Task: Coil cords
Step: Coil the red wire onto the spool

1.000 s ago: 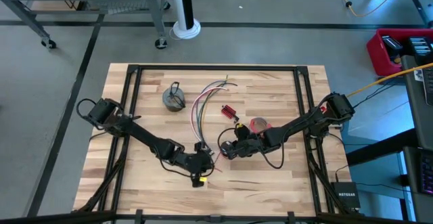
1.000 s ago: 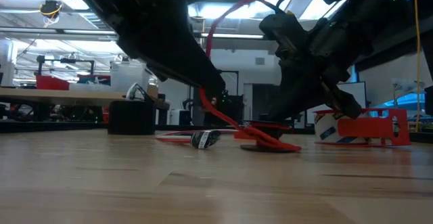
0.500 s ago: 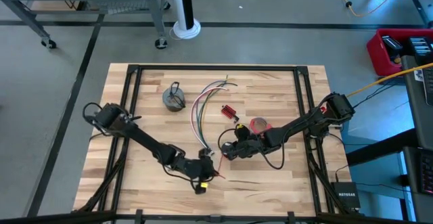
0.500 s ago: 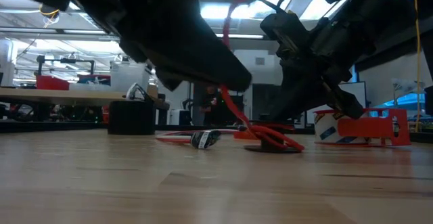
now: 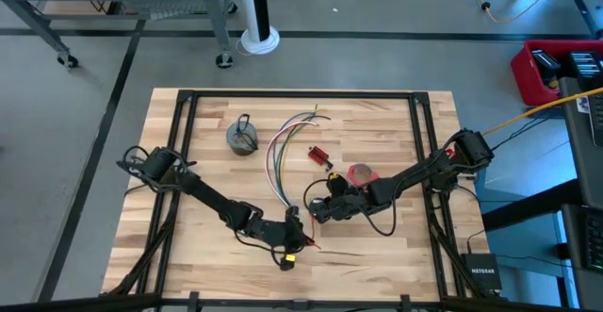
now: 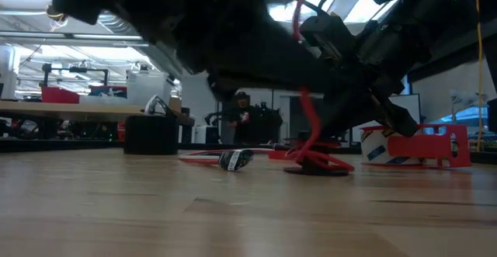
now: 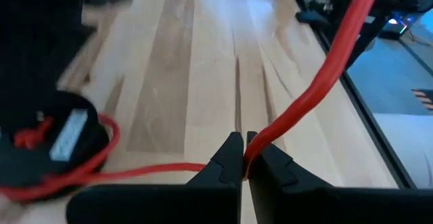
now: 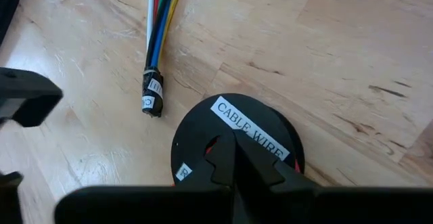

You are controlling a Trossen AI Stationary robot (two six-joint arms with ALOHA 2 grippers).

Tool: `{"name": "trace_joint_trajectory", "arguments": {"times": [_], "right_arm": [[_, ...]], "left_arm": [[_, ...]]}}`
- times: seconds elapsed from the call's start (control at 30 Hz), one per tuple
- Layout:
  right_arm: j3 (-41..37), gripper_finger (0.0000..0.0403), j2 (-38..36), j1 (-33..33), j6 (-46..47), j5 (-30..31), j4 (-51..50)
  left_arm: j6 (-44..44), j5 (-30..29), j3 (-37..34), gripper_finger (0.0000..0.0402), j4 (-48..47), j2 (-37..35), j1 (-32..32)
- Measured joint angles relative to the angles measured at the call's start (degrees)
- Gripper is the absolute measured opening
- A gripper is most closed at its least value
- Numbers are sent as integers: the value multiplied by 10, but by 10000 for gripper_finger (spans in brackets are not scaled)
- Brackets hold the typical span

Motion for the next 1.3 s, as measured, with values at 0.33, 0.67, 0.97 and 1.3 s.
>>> {"name": "trace_joint_trajectory", "arguments": {"times": [0.33,0.67,0.97,1.3], "right_arm": [[-1,10,0,0,0,0,4],[-2,10,1,0,0,-3,19],[-2,10,3,0,-69,-9,72],[-2,12,2,-1,-54,-53,73]], "left_arm": [[64,0,28,0,-11,0,34],[66,-2,28,0,-53,0,66],[76,-3,28,0,-52,0,66],[83,-3,28,0,-57,0,66]]}}
